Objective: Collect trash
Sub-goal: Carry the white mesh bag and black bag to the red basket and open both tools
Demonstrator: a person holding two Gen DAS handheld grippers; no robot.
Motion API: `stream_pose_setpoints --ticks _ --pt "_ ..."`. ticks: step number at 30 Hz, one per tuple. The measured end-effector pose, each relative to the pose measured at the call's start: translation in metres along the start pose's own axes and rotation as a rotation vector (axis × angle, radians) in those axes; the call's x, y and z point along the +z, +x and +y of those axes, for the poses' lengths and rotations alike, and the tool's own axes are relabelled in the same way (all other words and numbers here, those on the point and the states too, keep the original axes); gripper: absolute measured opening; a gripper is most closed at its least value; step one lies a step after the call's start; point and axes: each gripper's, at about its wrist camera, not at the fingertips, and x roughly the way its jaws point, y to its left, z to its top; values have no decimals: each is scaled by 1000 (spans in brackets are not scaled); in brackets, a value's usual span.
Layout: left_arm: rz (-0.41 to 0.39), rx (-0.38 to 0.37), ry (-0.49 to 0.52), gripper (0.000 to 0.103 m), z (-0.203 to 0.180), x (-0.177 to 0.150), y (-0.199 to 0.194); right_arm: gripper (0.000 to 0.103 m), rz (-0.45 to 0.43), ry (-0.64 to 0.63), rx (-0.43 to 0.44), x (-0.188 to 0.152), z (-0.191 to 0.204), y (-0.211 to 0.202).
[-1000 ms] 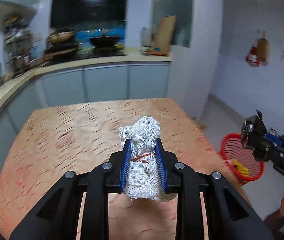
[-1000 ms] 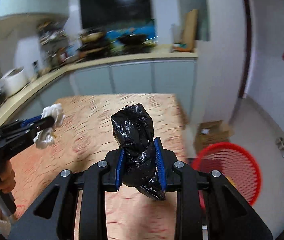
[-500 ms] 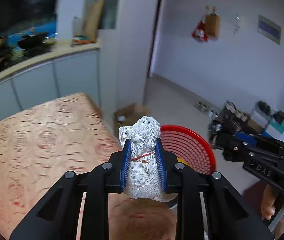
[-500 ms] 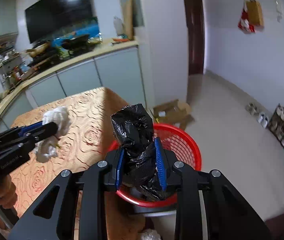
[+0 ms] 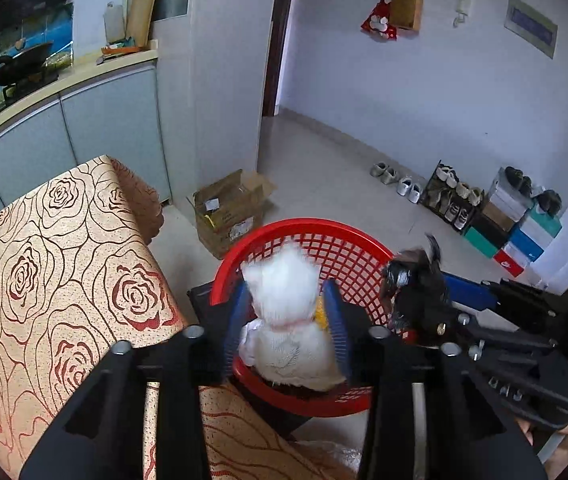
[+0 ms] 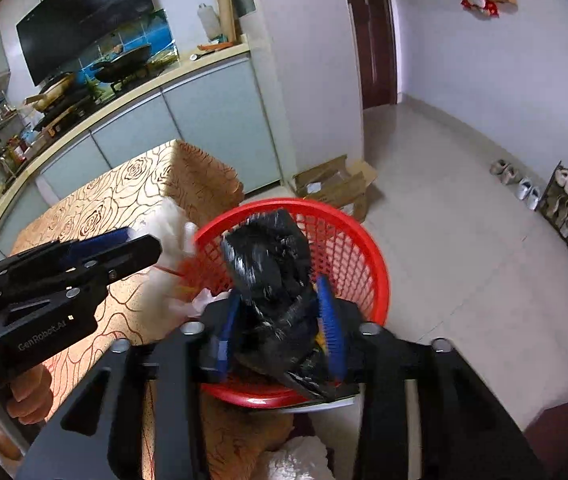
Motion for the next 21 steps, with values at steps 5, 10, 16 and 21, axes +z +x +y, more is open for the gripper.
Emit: stream_pose_setpoints --ticks 5,10,16,21 --pt "-13 8 -15 55 7 -1 -6 55 2 26 12 -5 -3 0" --pt "-51 30 -28 66 15 -3 -26 57 -18 39 22 -7 -2 -11" --pt "-105 91 -18 74 17 -14 -57 70 -53 30 16 -12 11 -33" --pt "-155 133 -35 82 24 -27 -93 84 -91 17 0 -21 27 -53"
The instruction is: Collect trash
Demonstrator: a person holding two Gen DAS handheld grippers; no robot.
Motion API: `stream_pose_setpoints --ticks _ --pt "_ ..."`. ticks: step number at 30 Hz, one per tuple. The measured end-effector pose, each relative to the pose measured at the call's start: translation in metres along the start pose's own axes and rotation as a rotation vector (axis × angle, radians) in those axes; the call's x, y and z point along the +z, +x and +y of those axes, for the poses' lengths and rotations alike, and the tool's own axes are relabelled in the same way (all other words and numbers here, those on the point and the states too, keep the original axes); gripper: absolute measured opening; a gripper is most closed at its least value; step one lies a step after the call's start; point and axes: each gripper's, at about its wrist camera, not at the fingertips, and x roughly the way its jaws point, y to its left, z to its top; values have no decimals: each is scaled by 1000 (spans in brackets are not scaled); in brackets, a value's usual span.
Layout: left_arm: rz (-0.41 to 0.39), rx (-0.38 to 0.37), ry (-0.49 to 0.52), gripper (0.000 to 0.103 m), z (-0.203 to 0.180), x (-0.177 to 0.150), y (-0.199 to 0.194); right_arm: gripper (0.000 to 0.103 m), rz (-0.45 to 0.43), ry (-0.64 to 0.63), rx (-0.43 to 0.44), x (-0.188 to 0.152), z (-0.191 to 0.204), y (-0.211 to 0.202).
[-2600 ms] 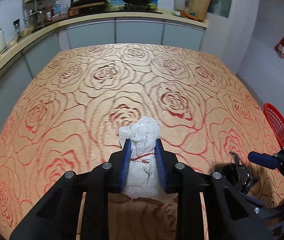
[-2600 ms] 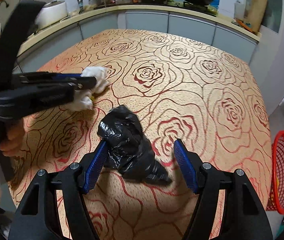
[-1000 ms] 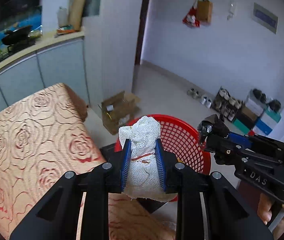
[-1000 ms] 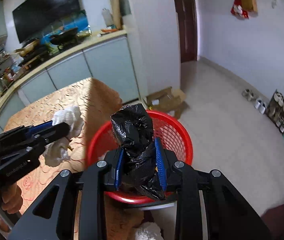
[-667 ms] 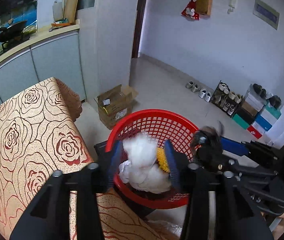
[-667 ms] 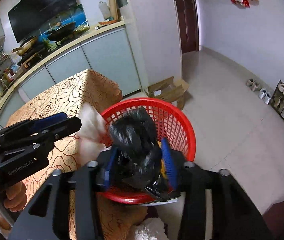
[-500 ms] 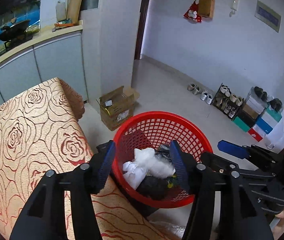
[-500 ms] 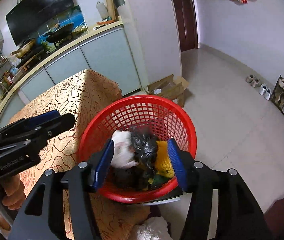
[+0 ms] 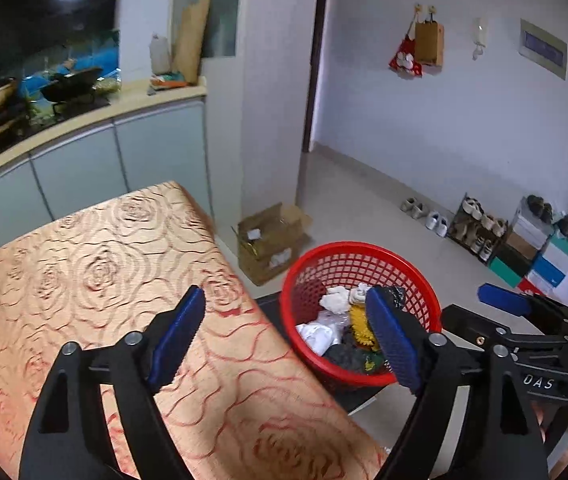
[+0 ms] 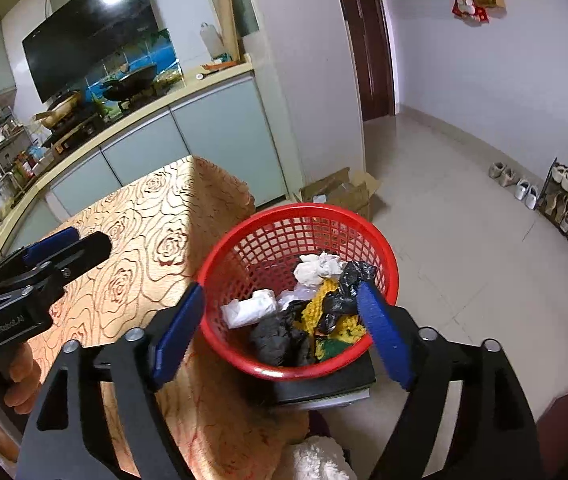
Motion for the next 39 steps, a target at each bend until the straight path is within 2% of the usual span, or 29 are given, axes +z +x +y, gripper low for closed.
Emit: stream_pose_setpoints --ticks 10,18,27,39 --pt "-64 128 -18 89 23 -26 -66 96 -91 -15 -66 -19 34 -49" --pt "-123 199 -40 91 28 -46 -109 96 -180 -51 -119 -35 62 -83" --pt "-145 225 -61 93 31 -71 -139 96 -226 -81 -122 -55 82 -105" --pt "-137 245 -85 93 32 -85 -147 96 -224 -79 -110 -66 89 -110"
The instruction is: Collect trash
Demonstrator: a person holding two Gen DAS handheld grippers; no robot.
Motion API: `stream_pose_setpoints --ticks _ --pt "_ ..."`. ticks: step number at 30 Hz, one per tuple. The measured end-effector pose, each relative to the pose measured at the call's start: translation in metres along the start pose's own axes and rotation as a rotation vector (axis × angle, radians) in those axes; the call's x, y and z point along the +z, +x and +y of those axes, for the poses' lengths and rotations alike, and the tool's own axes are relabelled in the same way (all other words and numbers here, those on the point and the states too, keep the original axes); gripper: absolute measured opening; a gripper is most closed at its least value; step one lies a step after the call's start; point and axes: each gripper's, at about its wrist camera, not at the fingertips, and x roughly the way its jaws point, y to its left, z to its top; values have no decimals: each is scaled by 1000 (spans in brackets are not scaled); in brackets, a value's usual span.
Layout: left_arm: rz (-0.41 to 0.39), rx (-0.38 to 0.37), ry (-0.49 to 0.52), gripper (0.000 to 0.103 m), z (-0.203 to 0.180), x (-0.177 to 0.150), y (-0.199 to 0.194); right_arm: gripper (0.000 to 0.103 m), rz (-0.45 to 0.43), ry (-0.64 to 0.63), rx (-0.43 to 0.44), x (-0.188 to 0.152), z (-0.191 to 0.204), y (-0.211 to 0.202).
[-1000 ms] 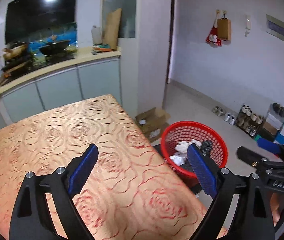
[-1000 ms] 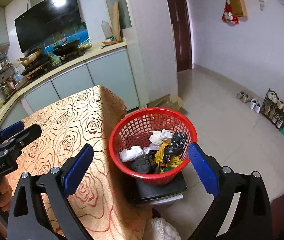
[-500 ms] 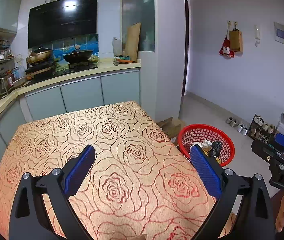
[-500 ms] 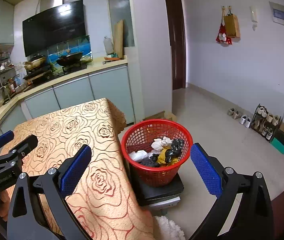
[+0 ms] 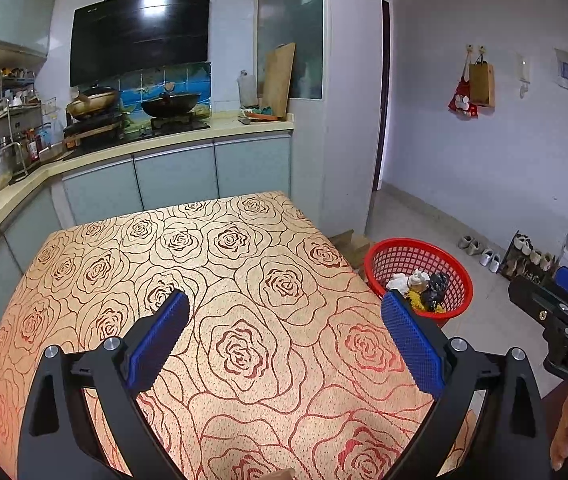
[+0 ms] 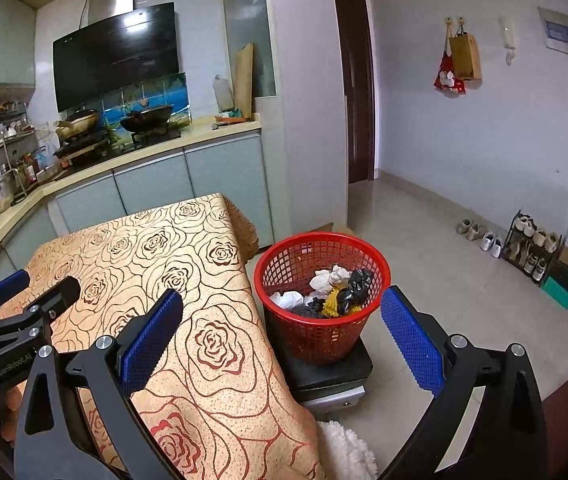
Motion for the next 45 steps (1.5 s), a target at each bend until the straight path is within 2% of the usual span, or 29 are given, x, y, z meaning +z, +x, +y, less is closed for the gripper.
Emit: stream_pose_setpoints --ticks 45 --pt "6 7 22 93 -2 -2 5 96 17 -16 19 -2 5 -1"
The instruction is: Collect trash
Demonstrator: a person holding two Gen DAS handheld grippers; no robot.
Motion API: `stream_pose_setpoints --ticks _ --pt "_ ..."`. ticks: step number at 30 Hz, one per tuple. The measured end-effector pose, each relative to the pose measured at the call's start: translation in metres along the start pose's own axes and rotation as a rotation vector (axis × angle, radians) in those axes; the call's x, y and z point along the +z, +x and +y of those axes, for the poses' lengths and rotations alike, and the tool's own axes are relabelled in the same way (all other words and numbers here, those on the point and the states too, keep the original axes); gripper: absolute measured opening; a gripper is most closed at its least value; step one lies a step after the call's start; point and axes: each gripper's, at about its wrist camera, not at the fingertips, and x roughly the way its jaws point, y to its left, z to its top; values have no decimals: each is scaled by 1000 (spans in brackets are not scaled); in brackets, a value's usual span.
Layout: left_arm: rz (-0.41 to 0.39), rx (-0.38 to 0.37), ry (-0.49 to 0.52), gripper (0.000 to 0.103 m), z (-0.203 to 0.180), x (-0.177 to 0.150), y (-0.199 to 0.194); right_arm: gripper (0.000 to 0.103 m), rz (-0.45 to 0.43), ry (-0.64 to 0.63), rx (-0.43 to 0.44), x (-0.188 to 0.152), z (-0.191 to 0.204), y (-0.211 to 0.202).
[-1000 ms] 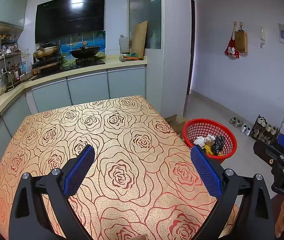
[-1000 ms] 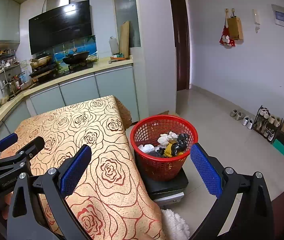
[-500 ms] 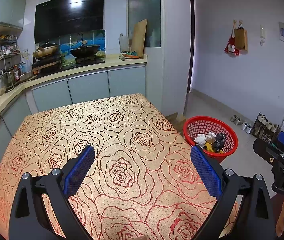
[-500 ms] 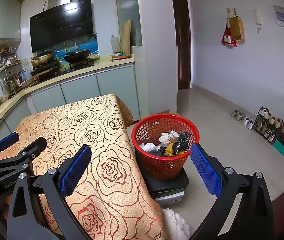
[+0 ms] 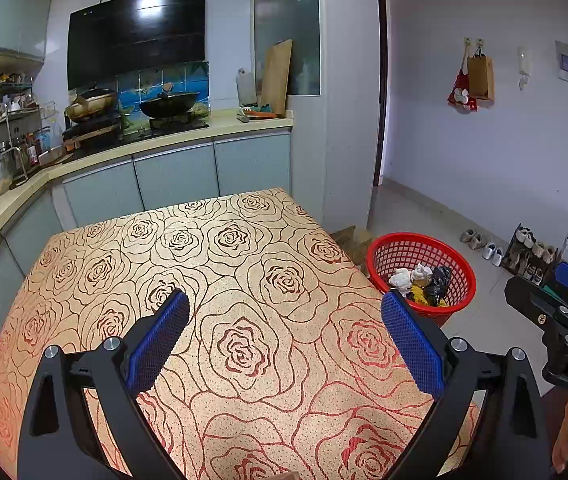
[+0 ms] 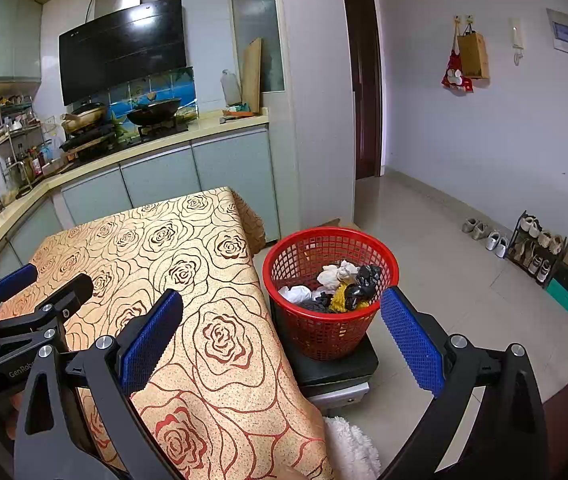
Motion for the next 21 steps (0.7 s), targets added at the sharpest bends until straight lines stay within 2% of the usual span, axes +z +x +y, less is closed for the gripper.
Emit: stream_pose_setpoints --ticks 21 --pt "-7 -1 4 93 -5 1 -5 96 2 1 5 -1 0 2"
